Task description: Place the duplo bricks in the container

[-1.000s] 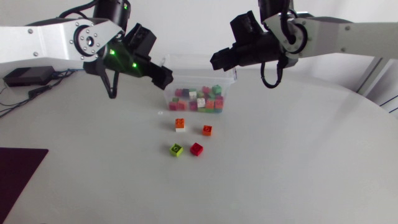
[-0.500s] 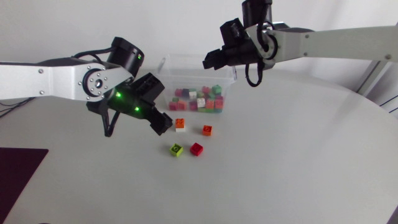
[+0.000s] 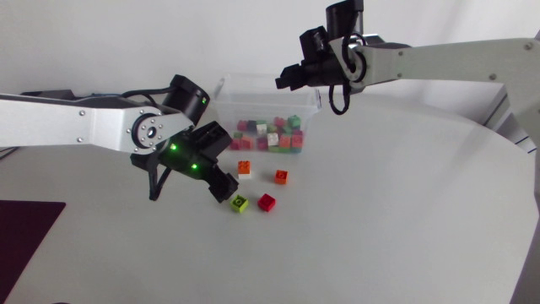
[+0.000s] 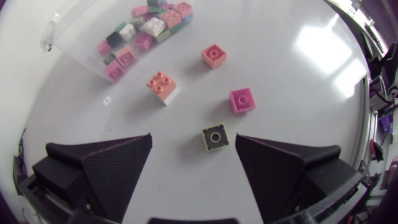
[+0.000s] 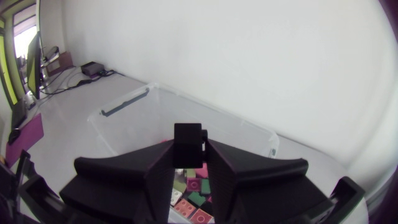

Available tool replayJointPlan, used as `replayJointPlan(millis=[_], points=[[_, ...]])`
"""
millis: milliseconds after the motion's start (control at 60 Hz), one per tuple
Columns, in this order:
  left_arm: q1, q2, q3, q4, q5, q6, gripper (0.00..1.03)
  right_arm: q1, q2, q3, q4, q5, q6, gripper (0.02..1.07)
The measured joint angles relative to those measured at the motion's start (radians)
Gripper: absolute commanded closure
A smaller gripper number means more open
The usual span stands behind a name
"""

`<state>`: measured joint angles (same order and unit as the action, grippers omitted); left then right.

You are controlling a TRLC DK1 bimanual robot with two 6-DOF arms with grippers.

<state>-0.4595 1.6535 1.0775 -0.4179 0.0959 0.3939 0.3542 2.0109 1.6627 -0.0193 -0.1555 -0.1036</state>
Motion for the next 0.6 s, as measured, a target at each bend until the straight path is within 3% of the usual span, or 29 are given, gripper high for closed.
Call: replayJointPlan(millis=[67,133,167,200,433,600], points=[[0.000,0.010,0.000,0.000,0.000,0.000,0.10,-0.002,0.004,0.002,0.003,0.008,0.000,0.77],[0.000,0.020,0.000,0.000,0.000,0.000,0.10,-0.002,0.014,0.010,0.014,0.027,0.000,0.32],[-0.001,0.028,0.000,0.000,0.000,0.000,0.10,-0.002,0.022,0.015,0.016,0.035,0.000,0.15],[-0.003,0.035,-0.001,0.000,-0.001,0.000,0.10,-0.003,0.029,0.021,0.017,0.046,0.000,0.06],[-0.032,0.080,-0.011,0.000,-0.033,0.000,0.10,-0.005,0.021,0.011,0.011,0.057,0.000,0.06],[-0.052,0.123,-0.011,0.000,-0.056,-0.002,0.10,-0.005,-0.106,-0.095,-0.038,0.060,-0.001,0.06]])
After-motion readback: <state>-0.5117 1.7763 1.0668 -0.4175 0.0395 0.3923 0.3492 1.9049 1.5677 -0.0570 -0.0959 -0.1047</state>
